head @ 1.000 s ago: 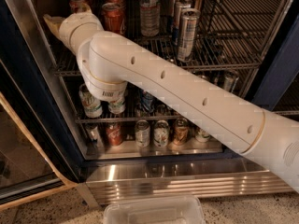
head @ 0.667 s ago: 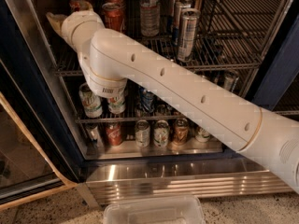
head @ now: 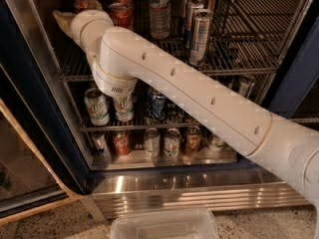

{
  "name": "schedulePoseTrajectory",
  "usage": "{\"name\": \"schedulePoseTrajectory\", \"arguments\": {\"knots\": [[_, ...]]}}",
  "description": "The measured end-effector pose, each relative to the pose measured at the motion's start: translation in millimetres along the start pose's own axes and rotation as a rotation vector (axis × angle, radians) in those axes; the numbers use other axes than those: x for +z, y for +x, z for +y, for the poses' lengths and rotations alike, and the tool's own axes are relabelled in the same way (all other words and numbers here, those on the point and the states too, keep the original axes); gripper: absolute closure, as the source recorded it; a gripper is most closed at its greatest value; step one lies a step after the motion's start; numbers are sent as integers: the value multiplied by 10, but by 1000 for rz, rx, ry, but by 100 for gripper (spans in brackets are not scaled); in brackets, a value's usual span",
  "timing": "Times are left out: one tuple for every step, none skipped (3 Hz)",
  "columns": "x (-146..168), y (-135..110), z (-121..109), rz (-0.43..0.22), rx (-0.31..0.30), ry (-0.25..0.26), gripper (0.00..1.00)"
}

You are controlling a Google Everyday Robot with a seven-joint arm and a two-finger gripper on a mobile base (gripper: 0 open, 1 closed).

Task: Pick coke can from top shelf of fridge

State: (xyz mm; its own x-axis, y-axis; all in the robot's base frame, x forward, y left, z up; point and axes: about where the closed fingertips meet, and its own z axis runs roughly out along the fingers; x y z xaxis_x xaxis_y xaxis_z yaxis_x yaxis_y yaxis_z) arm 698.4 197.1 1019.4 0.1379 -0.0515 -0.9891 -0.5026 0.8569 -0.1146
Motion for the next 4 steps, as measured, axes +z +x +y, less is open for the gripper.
{"name": "schedulePoseTrajectory", "arguments": {"knots": [[0, 0, 0, 0, 0, 0, 36], [12, 2, 0, 4, 1, 8, 37], [78, 38, -18, 13, 15, 26, 42], [163, 75, -30, 24, 28, 33, 44]]}}
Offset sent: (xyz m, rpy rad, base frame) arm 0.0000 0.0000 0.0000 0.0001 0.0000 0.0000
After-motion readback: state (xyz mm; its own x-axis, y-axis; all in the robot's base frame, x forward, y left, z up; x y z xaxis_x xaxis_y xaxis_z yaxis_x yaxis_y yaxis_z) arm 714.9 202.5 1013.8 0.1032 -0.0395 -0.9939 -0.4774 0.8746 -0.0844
